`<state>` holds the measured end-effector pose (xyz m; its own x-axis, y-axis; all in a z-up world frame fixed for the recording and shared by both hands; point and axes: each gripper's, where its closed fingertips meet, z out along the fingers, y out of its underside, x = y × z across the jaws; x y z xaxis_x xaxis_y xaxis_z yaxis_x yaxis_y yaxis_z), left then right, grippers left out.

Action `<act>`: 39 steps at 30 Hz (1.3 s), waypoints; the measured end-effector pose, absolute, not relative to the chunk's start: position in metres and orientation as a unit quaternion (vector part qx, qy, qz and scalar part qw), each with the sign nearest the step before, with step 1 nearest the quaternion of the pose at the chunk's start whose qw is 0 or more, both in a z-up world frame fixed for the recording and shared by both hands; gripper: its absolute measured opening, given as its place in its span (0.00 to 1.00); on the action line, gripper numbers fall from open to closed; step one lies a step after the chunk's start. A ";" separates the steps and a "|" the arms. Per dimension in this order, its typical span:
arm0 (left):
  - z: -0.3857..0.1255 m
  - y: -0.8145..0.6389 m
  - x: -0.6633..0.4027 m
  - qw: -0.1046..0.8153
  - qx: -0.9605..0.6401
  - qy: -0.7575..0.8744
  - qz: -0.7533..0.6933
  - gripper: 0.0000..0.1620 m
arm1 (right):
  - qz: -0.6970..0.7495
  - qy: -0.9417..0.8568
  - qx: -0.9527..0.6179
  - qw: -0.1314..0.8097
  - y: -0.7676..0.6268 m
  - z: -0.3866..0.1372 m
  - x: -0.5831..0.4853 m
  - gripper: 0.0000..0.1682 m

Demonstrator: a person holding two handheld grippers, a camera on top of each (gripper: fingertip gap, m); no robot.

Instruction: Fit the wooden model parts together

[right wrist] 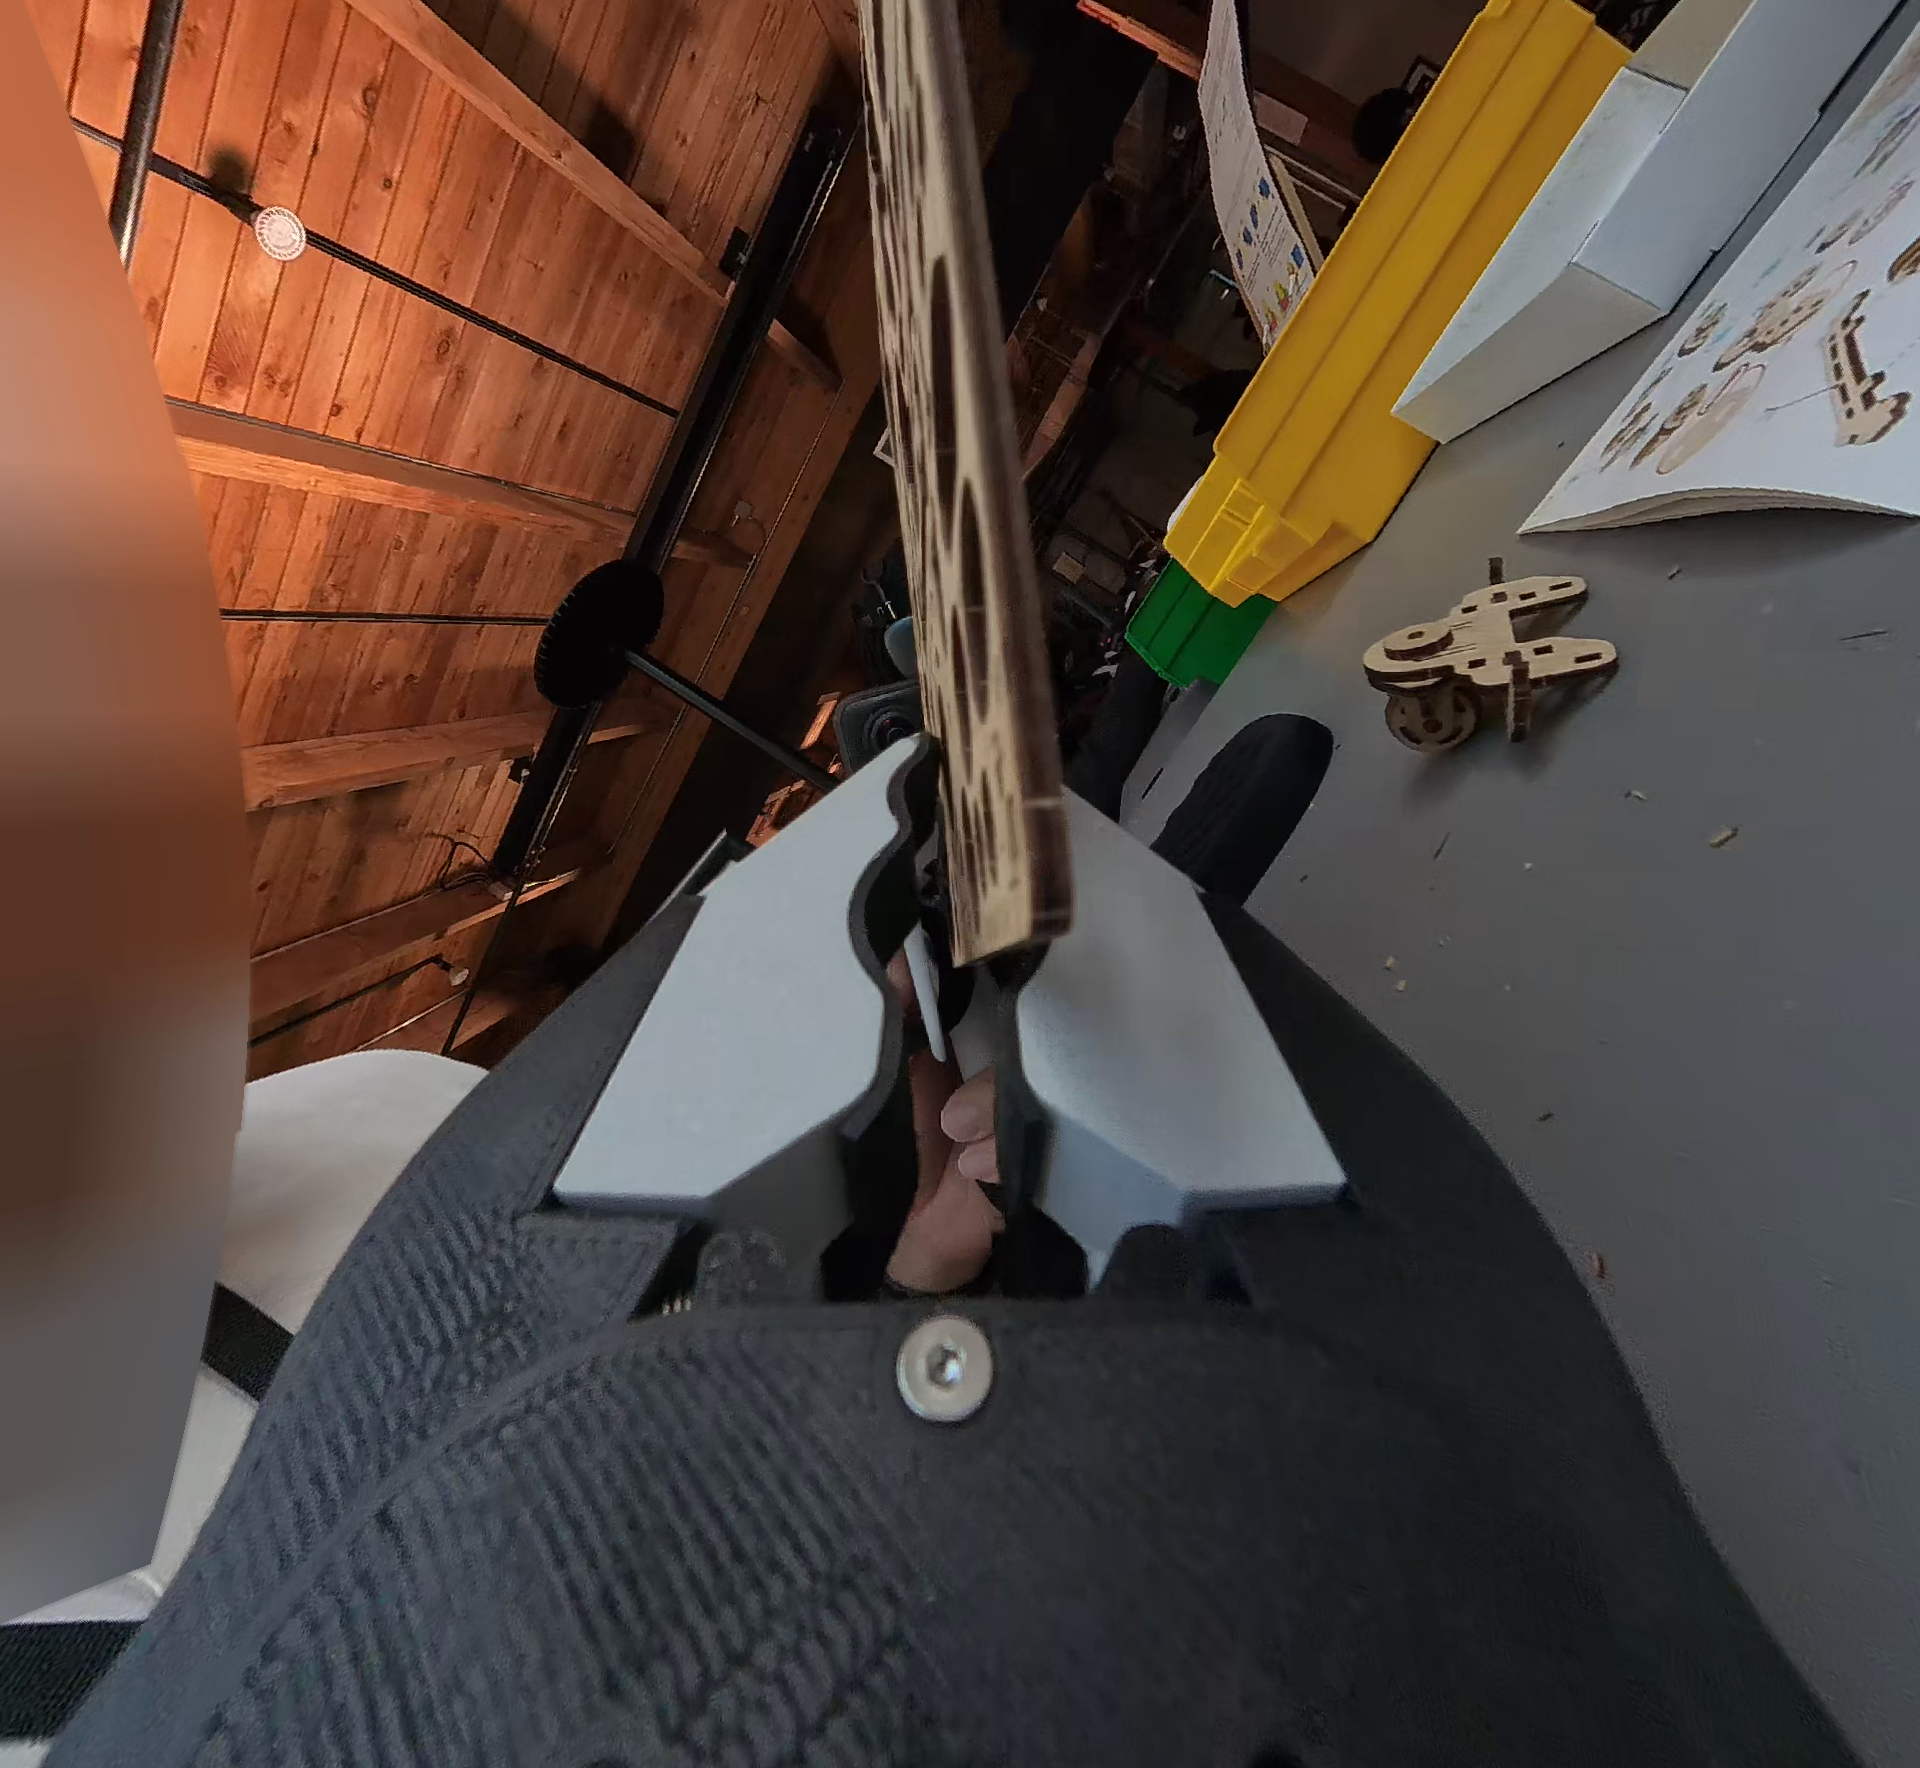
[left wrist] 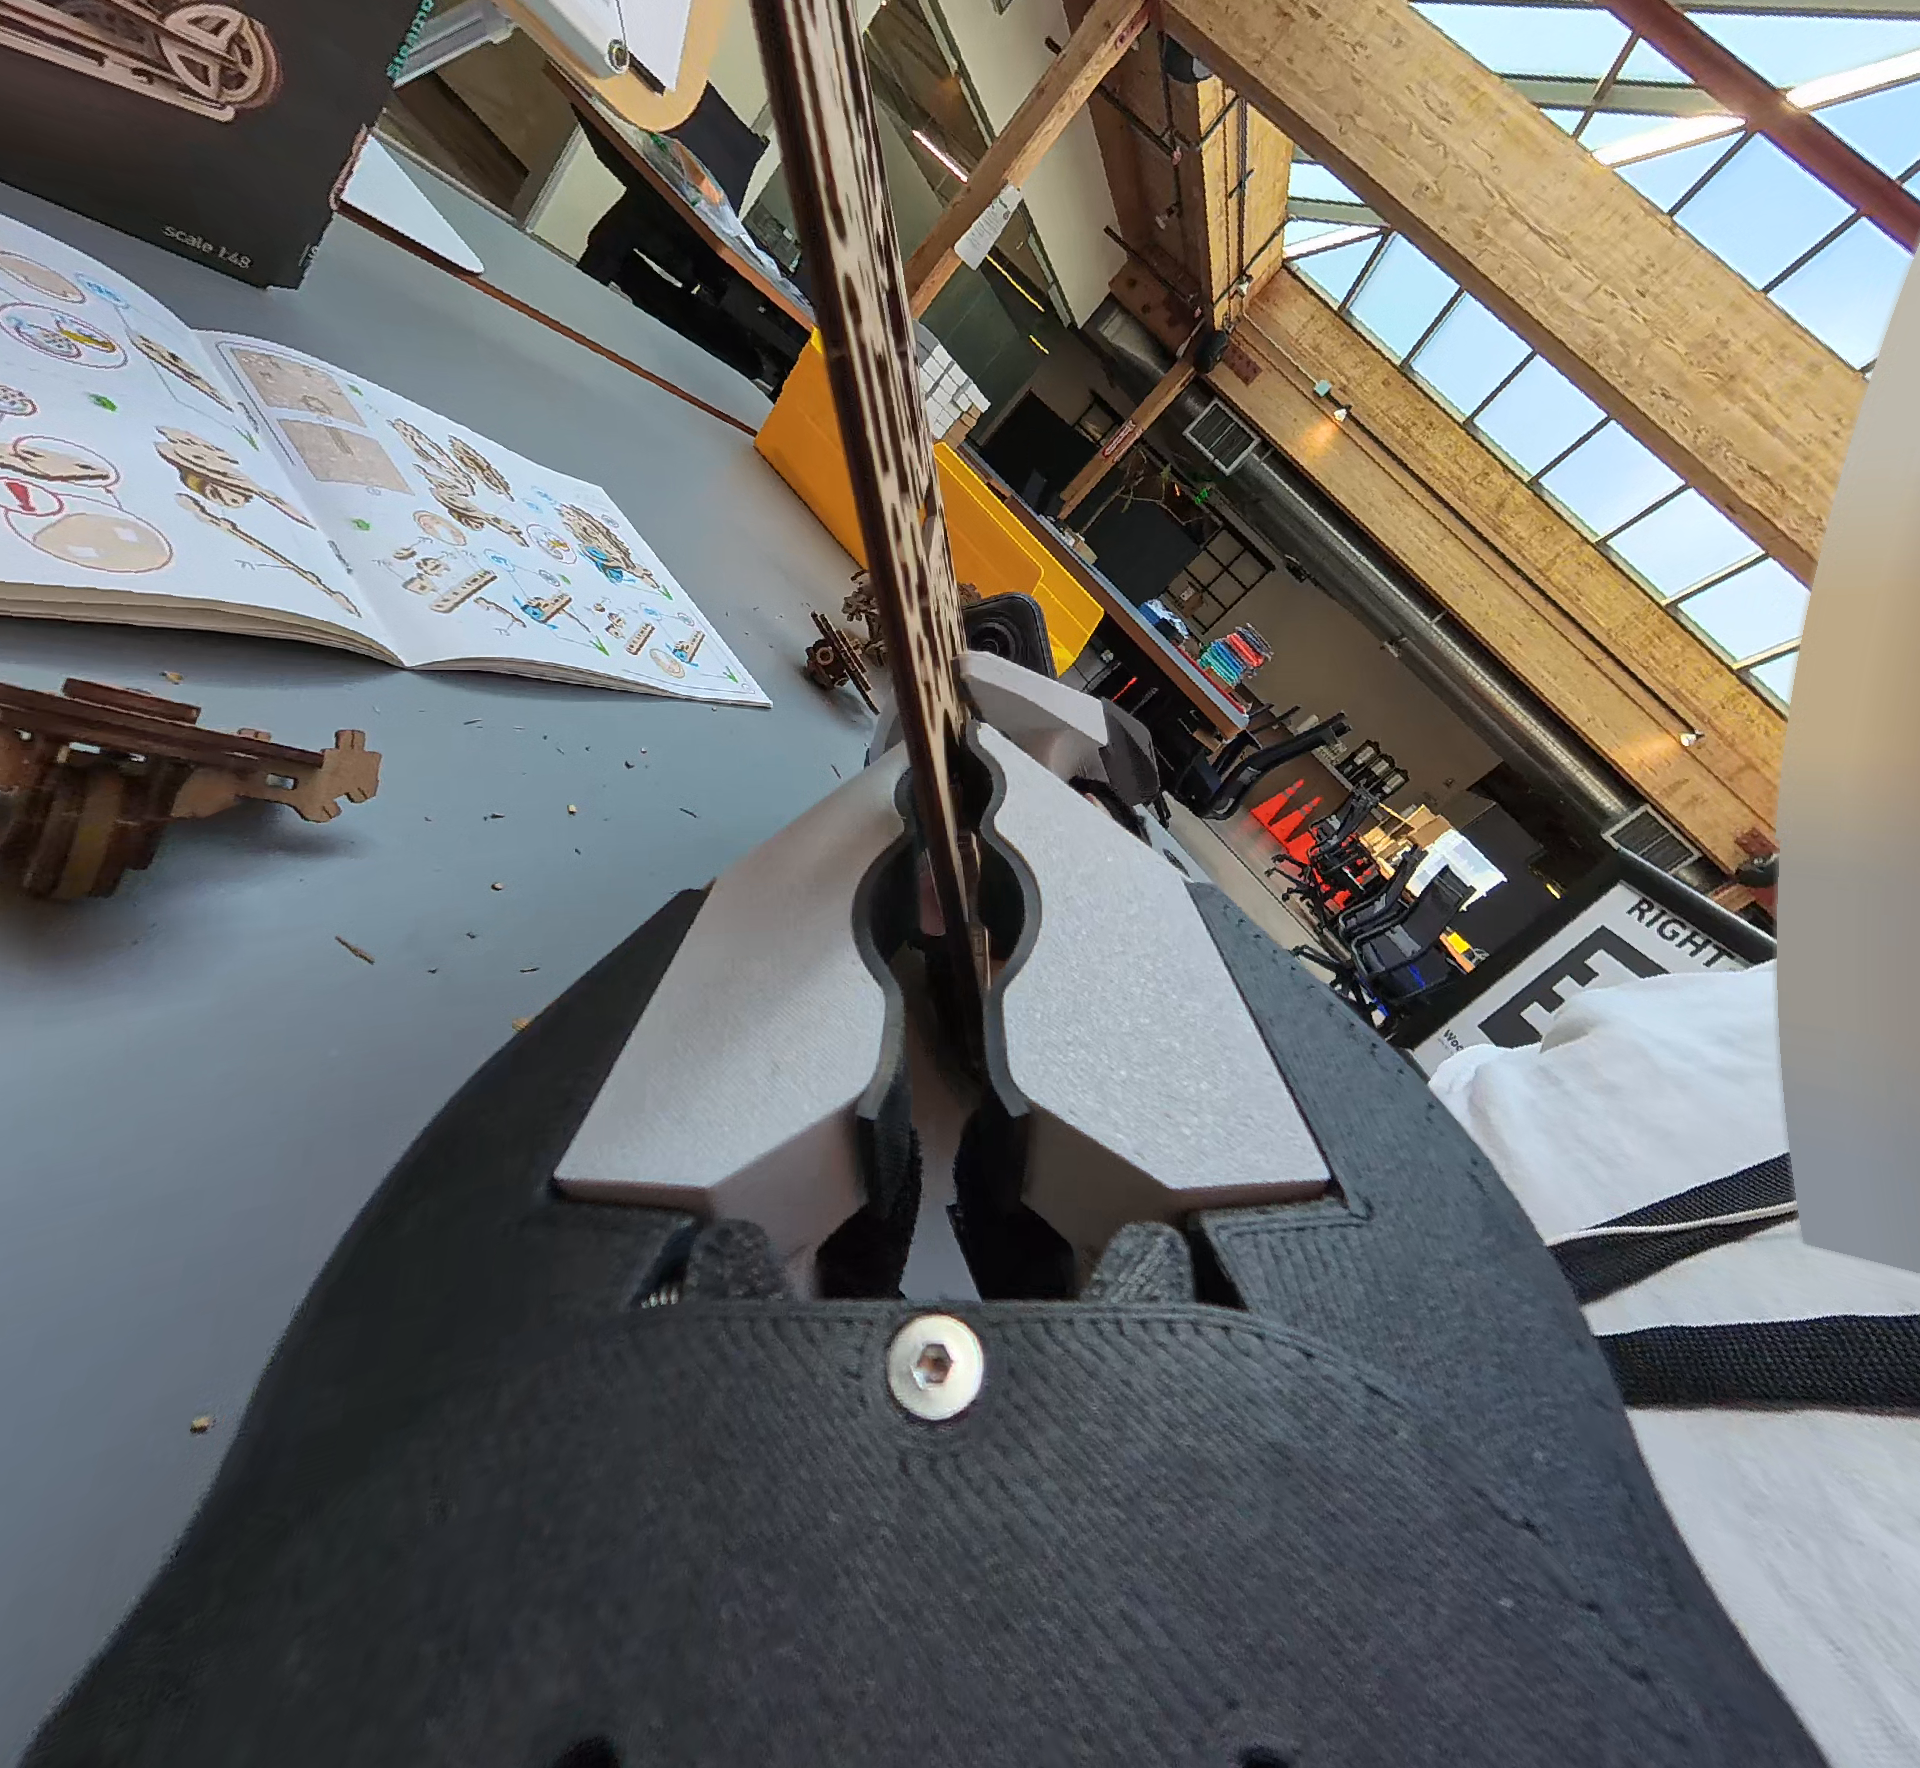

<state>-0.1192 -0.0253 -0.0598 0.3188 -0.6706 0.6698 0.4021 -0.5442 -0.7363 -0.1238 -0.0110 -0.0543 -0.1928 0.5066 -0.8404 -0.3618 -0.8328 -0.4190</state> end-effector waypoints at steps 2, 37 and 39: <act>-0.062 -0.025 -0.118 0.461 -0.666 0.099 -0.578 0.01 | 0.768 -0.059 -0.571 0.284 -0.010 -0.056 -0.123 0.01; -0.053 -0.028 -0.118 0.459 -0.642 0.109 -0.604 0.00 | 0.759 -0.108 -0.565 0.304 -0.022 -0.051 -0.122 0.01; -0.052 -0.029 -0.118 0.456 -0.637 0.106 -0.612 0.01 | 0.765 -0.109 -0.563 0.292 -0.024 -0.051 -0.122 0.01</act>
<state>-0.1184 -0.0287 -0.0519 0.2276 -0.6932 0.6838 0.4244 -0.5614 -0.7104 -0.1220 -0.0237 -0.0508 -0.1952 0.5702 -0.7980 -0.3249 -0.8053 -0.4960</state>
